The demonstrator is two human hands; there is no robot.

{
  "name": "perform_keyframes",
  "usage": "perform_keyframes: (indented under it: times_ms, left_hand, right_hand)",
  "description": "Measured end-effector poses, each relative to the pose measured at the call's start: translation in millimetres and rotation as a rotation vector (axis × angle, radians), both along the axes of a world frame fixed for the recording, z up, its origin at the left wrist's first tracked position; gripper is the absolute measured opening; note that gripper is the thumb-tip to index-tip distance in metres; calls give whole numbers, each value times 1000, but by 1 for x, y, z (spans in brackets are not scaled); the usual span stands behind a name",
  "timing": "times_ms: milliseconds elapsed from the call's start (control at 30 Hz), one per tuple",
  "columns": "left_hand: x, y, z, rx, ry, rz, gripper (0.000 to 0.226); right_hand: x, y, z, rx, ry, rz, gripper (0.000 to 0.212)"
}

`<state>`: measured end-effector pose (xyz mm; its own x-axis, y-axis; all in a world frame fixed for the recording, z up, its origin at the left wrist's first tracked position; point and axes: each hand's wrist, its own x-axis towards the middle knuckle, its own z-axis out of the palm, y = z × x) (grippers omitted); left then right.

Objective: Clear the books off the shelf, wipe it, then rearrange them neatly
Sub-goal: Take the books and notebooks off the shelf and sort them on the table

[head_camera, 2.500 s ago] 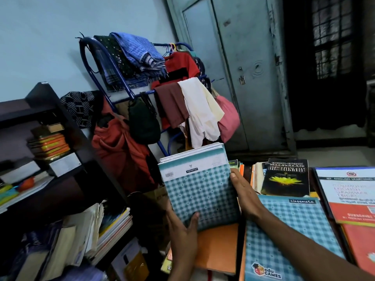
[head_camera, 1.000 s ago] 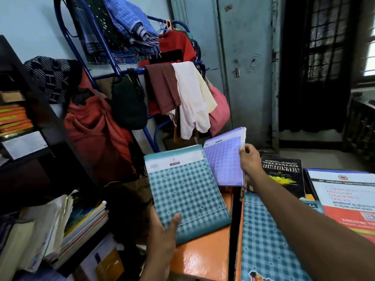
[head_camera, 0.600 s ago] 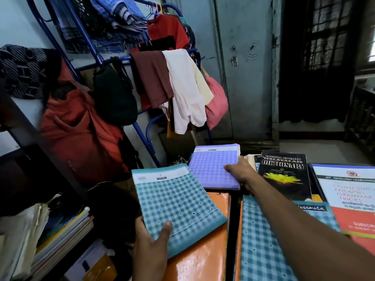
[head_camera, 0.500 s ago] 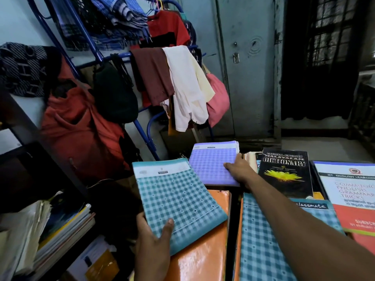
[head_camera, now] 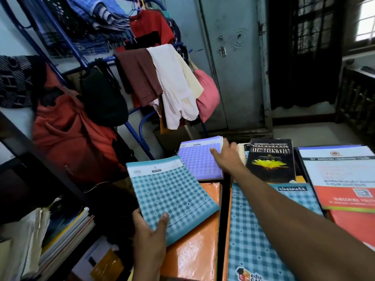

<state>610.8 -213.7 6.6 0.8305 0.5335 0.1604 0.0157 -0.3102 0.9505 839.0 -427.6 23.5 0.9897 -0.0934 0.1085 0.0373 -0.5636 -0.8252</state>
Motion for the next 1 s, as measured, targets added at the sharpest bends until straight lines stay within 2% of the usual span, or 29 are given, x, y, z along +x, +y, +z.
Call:
perform_keyframes:
  times_ms: [67,167,267,333,433,500,600,700,800,900,1000]
  left_hand:
    - [-1,-1,7,0,31,-7,43]
    - [1,-1,14,-17,4,-26,38]
    - [0,-7,21,-15,-56,-37,36]
    - [0,-15,27,-4,-104,-23,37]
    - [4,-37,38,-37,-178,-11,40]
    - [10,-52,50,-53,-238,-15,42]
    - [30,-80,69,-54,-331,-66,47]
    - [62,-104,81,-95,-341,-174,45]
    - [109,-134,82,-193,-189,-332,41]
    - [147,-171,71,-304,77,-432,35]
    - [169,-194,45,-231,343,-512,28]
  right_hand:
    - [-8,-14,22,-35,-104,-101,60]
    - [-9,-60,50,-141,8,-75,49]
    - [-30,-128,38,-315,11,-158,47]
    - [-46,-166,14,-355,16,-203,44]
    - [-61,-198,-27,-249,14,-163,40]
    - [-64,-201,-47,-155,-56,-134,37]
    - [-55,-205,-53,-105,-144,-122,33]
    - [-47,-208,-55,-99,-167,-95,31]
    - [-46,-211,-57,-79,-187,-64,30]
    - [-45,-216,-55,15,-181,-68,30]
    - [-45,-222,-55,207,-139,-151,22]
